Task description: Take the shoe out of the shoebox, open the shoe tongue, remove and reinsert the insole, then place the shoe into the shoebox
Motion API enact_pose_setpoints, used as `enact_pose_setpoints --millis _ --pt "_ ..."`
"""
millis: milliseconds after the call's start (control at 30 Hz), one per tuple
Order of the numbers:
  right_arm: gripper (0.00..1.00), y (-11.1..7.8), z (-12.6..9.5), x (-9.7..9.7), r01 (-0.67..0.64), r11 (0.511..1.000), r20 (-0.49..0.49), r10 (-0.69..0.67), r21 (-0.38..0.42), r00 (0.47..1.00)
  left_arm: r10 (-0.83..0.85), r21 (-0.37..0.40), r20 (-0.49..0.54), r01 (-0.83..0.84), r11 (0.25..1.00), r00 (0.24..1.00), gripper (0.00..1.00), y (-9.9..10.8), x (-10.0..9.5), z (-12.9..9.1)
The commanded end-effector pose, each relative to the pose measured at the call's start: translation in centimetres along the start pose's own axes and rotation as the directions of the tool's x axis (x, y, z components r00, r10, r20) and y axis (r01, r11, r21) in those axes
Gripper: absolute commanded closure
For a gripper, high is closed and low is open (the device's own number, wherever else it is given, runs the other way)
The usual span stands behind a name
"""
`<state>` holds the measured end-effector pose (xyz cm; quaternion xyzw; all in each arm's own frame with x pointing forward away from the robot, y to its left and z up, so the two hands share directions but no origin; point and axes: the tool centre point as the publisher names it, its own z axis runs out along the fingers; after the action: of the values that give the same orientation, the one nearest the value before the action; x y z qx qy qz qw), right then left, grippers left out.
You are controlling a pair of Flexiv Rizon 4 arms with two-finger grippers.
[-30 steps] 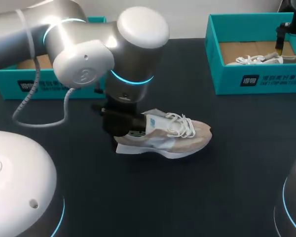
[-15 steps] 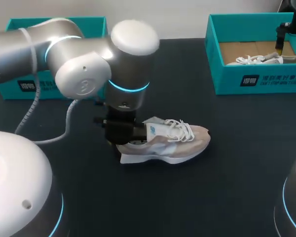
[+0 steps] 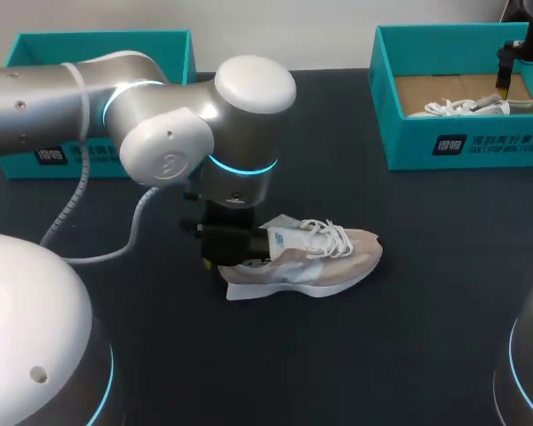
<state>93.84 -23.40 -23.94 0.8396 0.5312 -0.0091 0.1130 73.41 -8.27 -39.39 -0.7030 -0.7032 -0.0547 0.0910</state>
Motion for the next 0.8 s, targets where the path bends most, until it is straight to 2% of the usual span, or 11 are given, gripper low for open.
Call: enact_pose_setpoints --millis 33,67,100,300,433,600,667,733,800 --pt "0.00 -0.1 0.0 0.0 -0.001 1.000 -0.002 0.001 -0.002 1.000 0.004 0.009 0.011 -0.004 1.000 1.000 0.53 0.0 0.3 0.5" --pt "0.00 -0.1 0.0 0.0 -0.001 1.000 -0.002 0.001 -0.002 1.000 0.010 0.014 0.026 -0.010 1.000 1.000 0.04 0.0 0.4 0.3" --pt "0.00 -0.1 0.0 0.0 -0.001 1.000 -0.002 0.001 -0.002 1.000 0.014 0.019 0.027 -0.014 1.000 1.000 0.00 -0.1 0.5 0.2" --pt "0.00 -0.1 0.0 0.0 -0.001 1.000 -0.002 0.001 -0.002 1.000 0.033 0.041 0.101 -0.038 0.998 0.994 0.00 -0.2 1.5 -1.4" --pt "0.00 -0.1 0.0 0.0 -0.001 1.000 -0.002 0.001 -0.002 1.000 0.044 0.078 0.177 -0.058 0.995 0.983 0.00 0.0 2.4 -3.6" --pt "0.00 -0.1 0.0 0.0 -0.001 1.000 -0.002 0.001 -0.002 1.000 0.049 0.112 0.327 -0.090 0.990 0.944 0.00 -0.1 3.9 -6.7" --pt "0.00 -0.1 0.0 0.0 -0.001 1.000 -0.002 0.001 -0.002 1.000 0.000 0.154 0.412 -0.069 0.986 0.911 0.00 -0.1 4.9 -7.7" --pt "0.00 -0.1 0.0 0.0 -0.001 1.000 -0.002 0.001 -0.002 1.000 -0.058 0.232 0.469 -0.060 0.971 0.881 0.00 -0.1 6.0 -8.3" --pt "0.00 -0.1 0.0 0.0 -0.001 1.000 -0.002 0.001 -0.002 1.000 -0.058 0.232 0.469 -0.060 0.971 0.881 0.00 -0.1 6.0 -8.3"
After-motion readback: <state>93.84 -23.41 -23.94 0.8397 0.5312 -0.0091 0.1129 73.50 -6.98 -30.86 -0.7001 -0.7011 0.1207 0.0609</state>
